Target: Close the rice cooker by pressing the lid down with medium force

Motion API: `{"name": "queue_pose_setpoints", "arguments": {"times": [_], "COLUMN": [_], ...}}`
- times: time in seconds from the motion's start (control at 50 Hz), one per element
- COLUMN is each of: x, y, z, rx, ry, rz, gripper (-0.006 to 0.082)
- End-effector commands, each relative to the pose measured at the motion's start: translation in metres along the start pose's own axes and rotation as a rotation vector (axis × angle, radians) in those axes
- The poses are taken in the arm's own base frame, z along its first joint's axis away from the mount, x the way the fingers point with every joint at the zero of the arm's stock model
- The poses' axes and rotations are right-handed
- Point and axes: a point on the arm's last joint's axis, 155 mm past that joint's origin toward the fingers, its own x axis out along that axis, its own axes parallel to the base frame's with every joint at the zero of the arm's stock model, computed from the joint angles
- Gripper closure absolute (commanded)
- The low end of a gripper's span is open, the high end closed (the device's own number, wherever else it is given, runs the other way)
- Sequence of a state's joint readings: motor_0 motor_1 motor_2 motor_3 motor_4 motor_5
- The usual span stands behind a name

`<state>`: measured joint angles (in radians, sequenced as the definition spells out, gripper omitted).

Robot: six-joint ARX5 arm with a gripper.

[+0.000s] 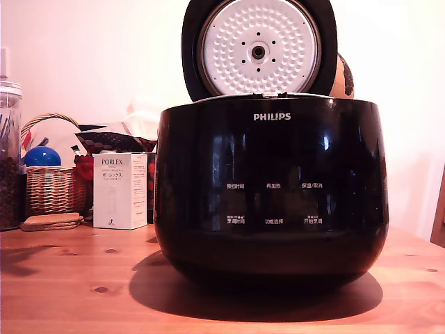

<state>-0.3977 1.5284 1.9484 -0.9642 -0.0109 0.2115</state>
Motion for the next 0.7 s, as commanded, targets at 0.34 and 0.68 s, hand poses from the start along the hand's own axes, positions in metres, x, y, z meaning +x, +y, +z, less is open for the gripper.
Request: {"name": "queue_pose_setpoints", "arguments": {"times": [0.34, 0.68], "x": [0.000, 0.015], "y": [0.024, 0.003], "z": [0.002, 0.049], "rx": [-0.030, -0.101], "ry": [-0.024, -0.217], "rz": [0.051, -0.120], "gripper": [0.0789, 0.0789]}}
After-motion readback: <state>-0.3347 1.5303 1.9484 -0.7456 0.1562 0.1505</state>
